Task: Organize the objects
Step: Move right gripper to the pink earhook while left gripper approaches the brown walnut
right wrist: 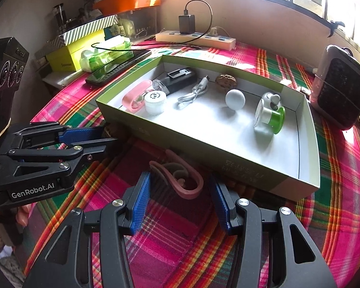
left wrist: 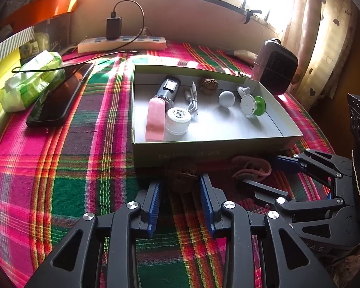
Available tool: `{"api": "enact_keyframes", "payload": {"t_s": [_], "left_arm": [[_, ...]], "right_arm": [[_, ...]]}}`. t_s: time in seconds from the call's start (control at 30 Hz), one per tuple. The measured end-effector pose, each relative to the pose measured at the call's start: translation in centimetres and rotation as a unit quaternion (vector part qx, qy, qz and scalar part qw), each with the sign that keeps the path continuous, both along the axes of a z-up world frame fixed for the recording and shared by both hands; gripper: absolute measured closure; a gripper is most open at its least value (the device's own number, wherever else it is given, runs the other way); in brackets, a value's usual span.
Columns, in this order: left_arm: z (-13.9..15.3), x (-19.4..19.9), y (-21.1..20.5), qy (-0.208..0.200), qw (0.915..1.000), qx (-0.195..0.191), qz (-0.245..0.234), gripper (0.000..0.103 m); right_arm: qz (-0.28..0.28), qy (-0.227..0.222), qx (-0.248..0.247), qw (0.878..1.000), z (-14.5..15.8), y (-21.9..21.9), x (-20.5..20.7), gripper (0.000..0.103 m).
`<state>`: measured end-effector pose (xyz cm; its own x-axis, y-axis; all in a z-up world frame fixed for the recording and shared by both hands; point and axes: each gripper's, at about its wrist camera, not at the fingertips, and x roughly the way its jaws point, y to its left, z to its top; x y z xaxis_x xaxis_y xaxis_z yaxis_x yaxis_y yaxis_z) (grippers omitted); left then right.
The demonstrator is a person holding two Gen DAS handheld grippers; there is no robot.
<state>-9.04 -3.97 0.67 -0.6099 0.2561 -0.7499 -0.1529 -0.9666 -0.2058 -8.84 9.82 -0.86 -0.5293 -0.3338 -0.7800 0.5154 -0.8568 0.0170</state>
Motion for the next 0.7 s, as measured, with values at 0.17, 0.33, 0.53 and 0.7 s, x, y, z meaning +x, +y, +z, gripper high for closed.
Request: {"api": "enact_keyframes", "payload": {"t_s": [0.17, 0.33, 0.53, 0.7], "left_arm": [[0.0, -0.1, 0.0, -0.001, 1.0, -0.002, 0.003, 0.073], [0.0, -0.2, 0.1, -0.002, 1.0, -0.003, 0.004, 0.073], [0.0, -0.3, 0.1, -0.002, 1.0, -0.002, 0.005, 0.073], [0.0, -0.5, 0.1, -0.002, 1.0, -0.005, 0.005, 0.073]], "right_arm": [[0.005, 0.006, 0.013, 1.0, -0.1, -0.5, -0.1, 0.053], [0.024, 0.002, 0.004, 1.0, -0.1, -0.6, 0.5, 0.053], [0.035, 0.002, 0.006, 0.999, -0.1, -1.2, 0.9, 0.053], [0.012, 0.003, 0.006, 1.0, -0.1, -1.3, 0.2, 0.053]]}}
